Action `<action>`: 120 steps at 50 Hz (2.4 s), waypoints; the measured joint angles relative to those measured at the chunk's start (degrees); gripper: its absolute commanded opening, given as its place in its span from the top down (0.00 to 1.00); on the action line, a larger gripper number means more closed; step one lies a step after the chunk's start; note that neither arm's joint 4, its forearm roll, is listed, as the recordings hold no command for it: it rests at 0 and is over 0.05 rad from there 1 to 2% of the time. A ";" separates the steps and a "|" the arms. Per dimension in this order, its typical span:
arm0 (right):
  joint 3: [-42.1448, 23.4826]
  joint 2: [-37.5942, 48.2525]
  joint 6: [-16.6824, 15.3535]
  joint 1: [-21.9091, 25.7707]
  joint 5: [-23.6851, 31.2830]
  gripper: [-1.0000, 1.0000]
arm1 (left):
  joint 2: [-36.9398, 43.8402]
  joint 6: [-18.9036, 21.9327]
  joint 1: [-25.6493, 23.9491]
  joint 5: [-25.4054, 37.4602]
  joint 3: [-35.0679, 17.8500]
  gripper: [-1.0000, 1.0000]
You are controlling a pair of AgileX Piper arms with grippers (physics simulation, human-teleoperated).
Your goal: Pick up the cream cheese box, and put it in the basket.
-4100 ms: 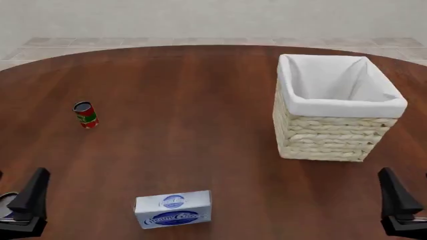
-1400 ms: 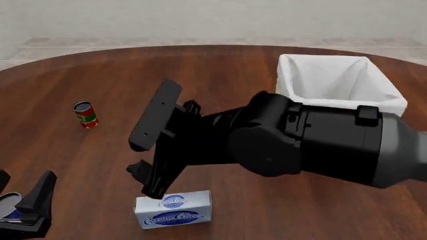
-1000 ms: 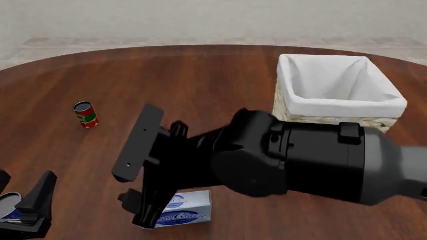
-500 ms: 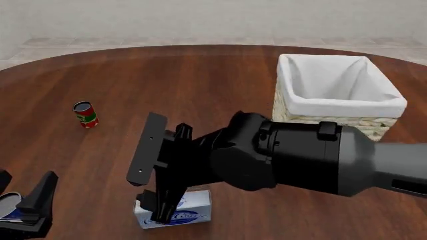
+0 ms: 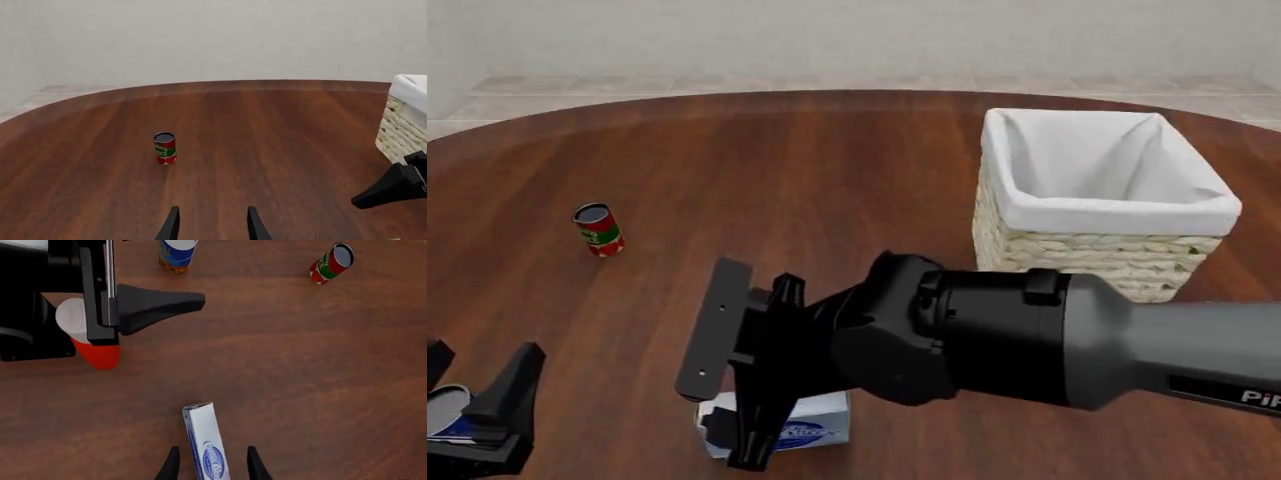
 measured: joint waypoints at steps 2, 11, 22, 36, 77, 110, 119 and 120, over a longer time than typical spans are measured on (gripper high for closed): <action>0.10 0.20 -0.11 -0.14 -0.14 0.00 | 0.06 -0.01 -0.03 -0.03 0.00 0.00; 0.75 0.98 -0.05 -0.30 -0.86 0.00 | 0.28 -0.04 -0.21 -0.14 0.00 0.00; 2.18 2.20 0.75 0.18 -2.58 0.00 | 0.28 -0.06 -0.33 -0.14 0.00 0.00; 3.29 4.62 0.15 -0.69 -4.37 0.00 | 0.47 -0.19 -0.64 -0.23 0.00 0.00; 2.58 10.83 -0.46 -1.69 -6.12 0.00 | 0.24 -0.32 -1.04 -0.09 0.00 0.00; 2.43 14.01 -0.58 -1.48 -7.46 0.00 | 0.30 -0.43 -1.15 -0.12 0.00 0.00; 2.71 13.90 -0.62 -1.12 -8.39 1.00 | 0.31 -0.39 -1.17 -0.13 0.00 0.00; 2.74 13.85 -0.71 -1.06 -8.45 1.00 | 0.31 -0.39 -1.17 -0.13 0.00 0.00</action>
